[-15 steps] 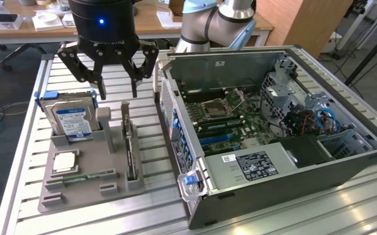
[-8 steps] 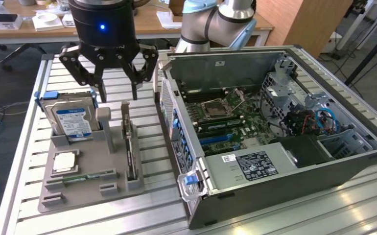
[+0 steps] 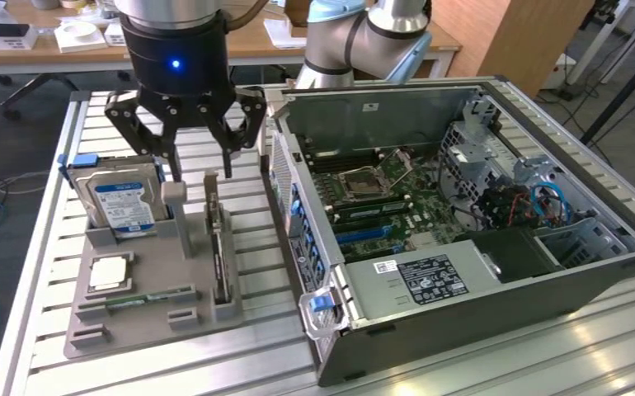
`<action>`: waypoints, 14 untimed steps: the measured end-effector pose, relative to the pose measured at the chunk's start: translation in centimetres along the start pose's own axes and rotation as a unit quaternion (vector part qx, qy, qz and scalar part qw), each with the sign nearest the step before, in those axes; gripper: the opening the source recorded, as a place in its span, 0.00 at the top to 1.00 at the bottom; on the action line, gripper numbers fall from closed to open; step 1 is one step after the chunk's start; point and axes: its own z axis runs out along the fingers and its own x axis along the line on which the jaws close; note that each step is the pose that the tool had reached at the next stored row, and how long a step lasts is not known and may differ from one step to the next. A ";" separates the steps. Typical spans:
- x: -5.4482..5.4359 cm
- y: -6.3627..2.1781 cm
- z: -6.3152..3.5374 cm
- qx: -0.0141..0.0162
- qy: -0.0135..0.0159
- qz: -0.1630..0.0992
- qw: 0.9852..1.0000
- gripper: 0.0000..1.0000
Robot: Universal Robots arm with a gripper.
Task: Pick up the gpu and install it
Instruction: 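Pick up the gpu and move the gpu toward the slot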
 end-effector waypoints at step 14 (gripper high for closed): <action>0.1 -0.12 2.55 0.000 0.000 0.000 1.000 0.41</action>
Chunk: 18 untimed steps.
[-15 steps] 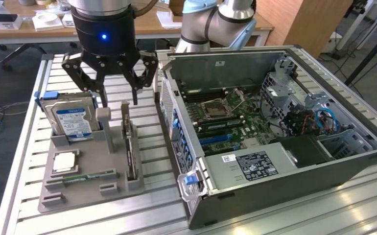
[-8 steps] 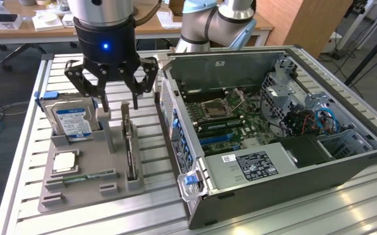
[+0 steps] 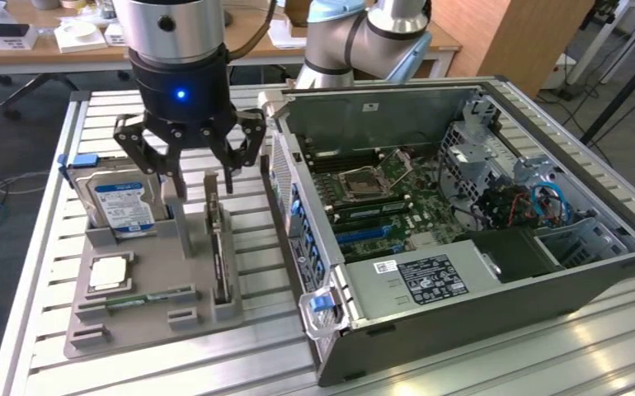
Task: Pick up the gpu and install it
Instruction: 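Pick up the gpu and move the gpu toward the slot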
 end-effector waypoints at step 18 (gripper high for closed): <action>0.1 -0.13 2.92 0.000 0.000 0.000 1.000 0.41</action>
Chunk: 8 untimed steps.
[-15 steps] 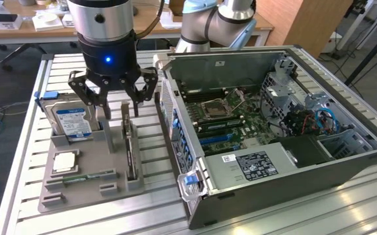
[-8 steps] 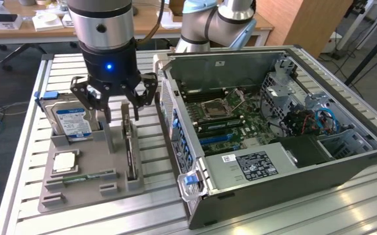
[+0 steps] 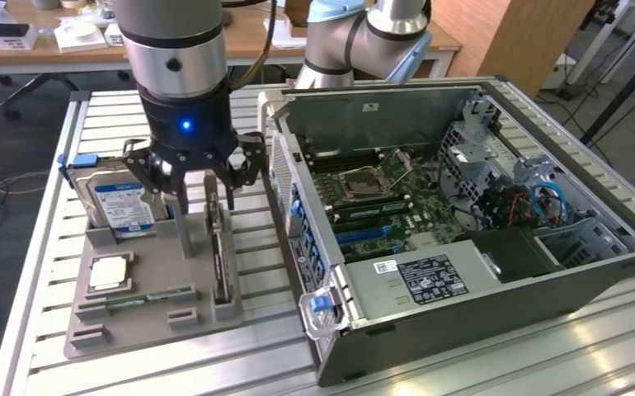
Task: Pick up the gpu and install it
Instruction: 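Pick up the gpu and move the gpu toward the slot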
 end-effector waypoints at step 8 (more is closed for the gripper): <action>0.0 -0.06 1.20 0.000 0.000 0.000 1.000 0.41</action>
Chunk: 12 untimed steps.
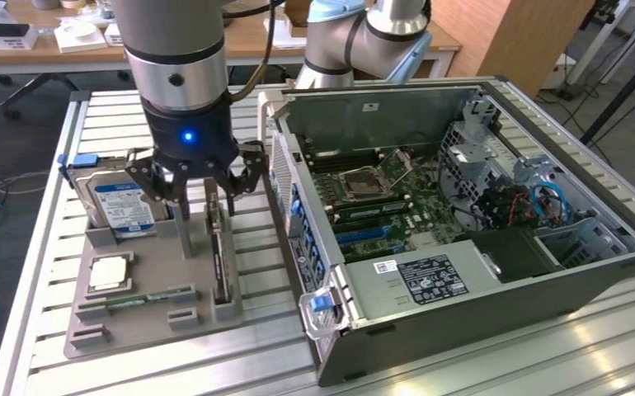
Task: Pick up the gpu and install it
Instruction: 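Pick up the gpu and move the gpu toward the slot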
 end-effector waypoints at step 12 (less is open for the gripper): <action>0.0 -0.10 2.02 0.000 0.000 0.000 1.000 0.41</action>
